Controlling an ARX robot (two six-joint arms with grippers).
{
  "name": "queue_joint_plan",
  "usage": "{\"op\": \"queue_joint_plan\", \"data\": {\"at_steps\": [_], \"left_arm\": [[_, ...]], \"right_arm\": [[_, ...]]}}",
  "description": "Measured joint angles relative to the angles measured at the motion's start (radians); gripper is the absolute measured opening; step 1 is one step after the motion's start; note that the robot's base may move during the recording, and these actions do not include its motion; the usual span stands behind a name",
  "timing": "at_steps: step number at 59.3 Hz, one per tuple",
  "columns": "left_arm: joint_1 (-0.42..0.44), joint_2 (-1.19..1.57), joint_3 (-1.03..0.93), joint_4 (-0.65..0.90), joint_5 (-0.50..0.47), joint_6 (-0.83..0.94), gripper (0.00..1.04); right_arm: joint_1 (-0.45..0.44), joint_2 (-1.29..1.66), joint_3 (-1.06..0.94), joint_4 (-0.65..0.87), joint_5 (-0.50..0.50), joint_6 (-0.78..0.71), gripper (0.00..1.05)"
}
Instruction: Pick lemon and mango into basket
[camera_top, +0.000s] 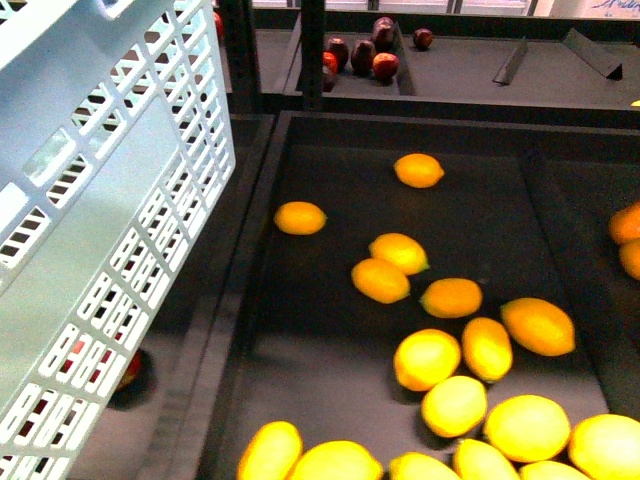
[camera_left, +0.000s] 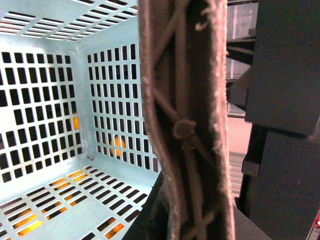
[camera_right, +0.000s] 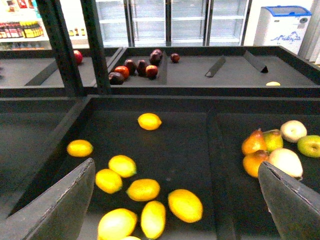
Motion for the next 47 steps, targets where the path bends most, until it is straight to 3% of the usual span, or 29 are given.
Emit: {"op": "queue_joint_plan", "data": {"at_steps": [47], "left_arm": [[0.002,-0.001,0.0,0.0,-0.003,0.003,0.05]], "right_arm": [[0.0,0.001,0.0,0.0,-0.008,0.0,0.96]]}}
